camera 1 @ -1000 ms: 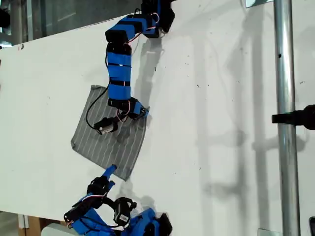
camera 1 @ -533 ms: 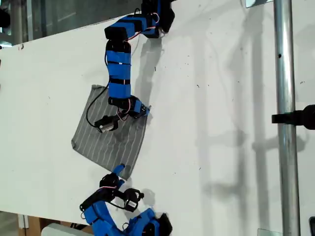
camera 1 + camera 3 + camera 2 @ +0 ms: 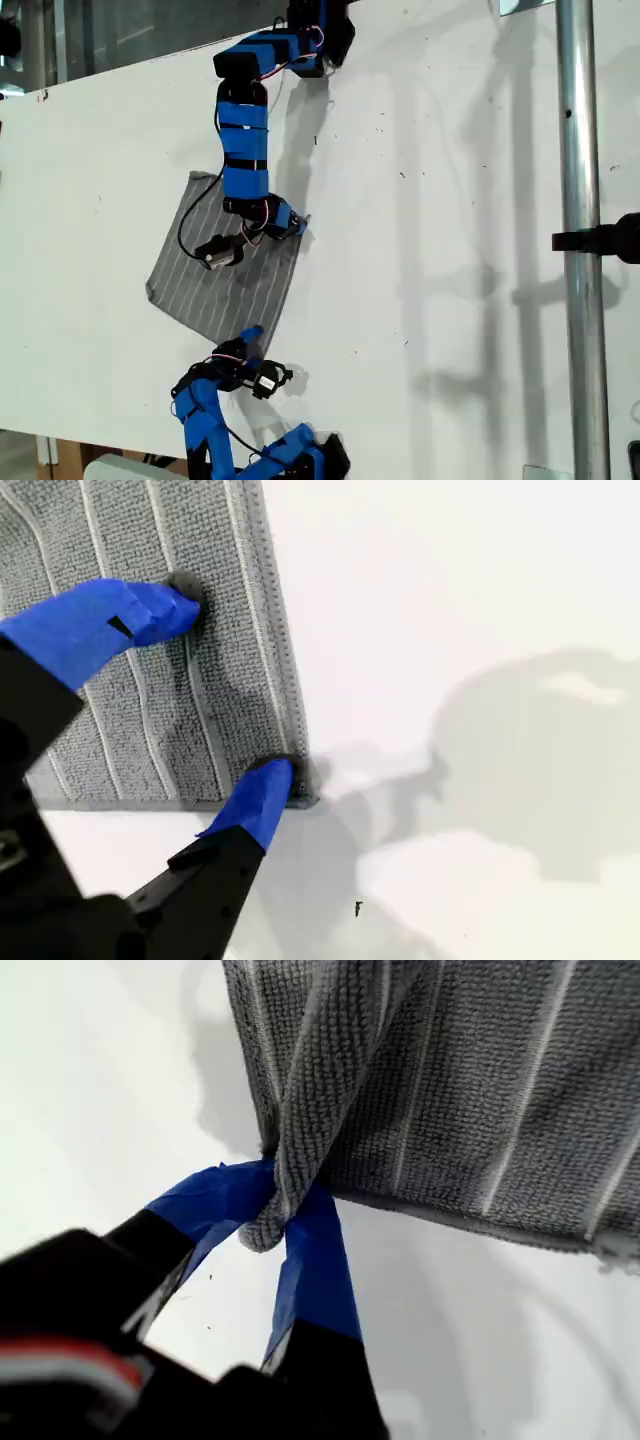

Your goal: Grasp corners of a towel and fold twice.

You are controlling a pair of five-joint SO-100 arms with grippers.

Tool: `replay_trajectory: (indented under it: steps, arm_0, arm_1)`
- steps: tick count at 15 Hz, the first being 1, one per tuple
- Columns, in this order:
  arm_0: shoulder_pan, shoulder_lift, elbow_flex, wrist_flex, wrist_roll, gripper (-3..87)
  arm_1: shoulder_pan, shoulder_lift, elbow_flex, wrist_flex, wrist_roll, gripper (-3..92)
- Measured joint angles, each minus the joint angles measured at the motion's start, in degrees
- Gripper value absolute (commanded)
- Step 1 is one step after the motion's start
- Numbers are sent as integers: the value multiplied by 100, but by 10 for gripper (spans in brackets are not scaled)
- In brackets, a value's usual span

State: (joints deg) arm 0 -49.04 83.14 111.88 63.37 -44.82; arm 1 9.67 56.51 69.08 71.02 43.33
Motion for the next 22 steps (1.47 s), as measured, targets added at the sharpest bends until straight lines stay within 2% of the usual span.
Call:
replay_trajectory:
  steps: [1,5,8,11,14,16,19,20,22]
  arm_0:
    - [-70,-149,-132,35,-9,-15]
    - [-44,-44,-141,35,-193,-29]
    - [448,668,-44,308,-536,-29]
    - [1582,1687,114,879,-1239,-29]
    - [3208,2610,308,1213,-2329,-29]
    - [4333,2953,308,1266,-3296,-29]
    - [5968,3023,299,1046,-4579,-29]
    - [6188,3041,290,1028,-4799,-29]
    - [6152,3173,290,1037,-4685,-29]
  arm_1:
    - [-9,88,114,-35,35,-2]
    - [-9,264,255,-141,53,-2]
    - [-35,475,404,-114,141,-2]
    - [-563,923,527,44,501,-2]
    - [-1626,1459,782,431,1151,-2]
    - [-2285,2083,1248,580,1819,-2]
    - [-3085,2733,1529,721,2707,-2]
    - [-3146,2777,1529,721,2795,-2]
    - [-2988,2786,1591,765,2821,-2]
